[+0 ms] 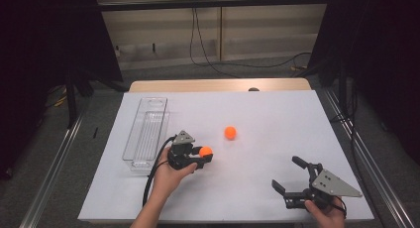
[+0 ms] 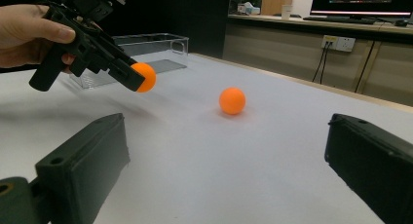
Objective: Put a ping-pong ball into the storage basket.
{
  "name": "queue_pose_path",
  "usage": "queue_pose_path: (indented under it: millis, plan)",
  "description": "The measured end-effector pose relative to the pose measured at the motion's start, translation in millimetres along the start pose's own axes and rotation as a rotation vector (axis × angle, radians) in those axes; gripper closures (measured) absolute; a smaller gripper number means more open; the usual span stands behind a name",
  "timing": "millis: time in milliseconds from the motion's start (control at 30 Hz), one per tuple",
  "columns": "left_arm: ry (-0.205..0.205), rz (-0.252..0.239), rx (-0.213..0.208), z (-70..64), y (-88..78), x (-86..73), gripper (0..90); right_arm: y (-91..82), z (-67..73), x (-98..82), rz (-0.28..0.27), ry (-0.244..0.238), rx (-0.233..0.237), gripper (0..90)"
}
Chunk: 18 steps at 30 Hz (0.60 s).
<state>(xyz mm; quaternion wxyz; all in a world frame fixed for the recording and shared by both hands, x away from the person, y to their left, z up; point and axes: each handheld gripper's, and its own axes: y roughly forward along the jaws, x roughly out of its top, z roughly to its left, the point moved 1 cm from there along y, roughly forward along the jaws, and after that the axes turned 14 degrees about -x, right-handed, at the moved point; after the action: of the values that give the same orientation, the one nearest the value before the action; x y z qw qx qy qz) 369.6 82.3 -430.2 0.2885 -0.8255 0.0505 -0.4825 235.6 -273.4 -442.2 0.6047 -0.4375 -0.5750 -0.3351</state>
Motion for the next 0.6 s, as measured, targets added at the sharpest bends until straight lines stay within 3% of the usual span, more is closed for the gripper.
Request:
queue_pose_path:
  millis: [600]
  plan:
    - [-0.015, -0.025, 0.017, 5.3, -13.8, 3.7, 50.8, 0.9, 0.6, -0.3, 0.001, -0.001, 0.003, 1.4]
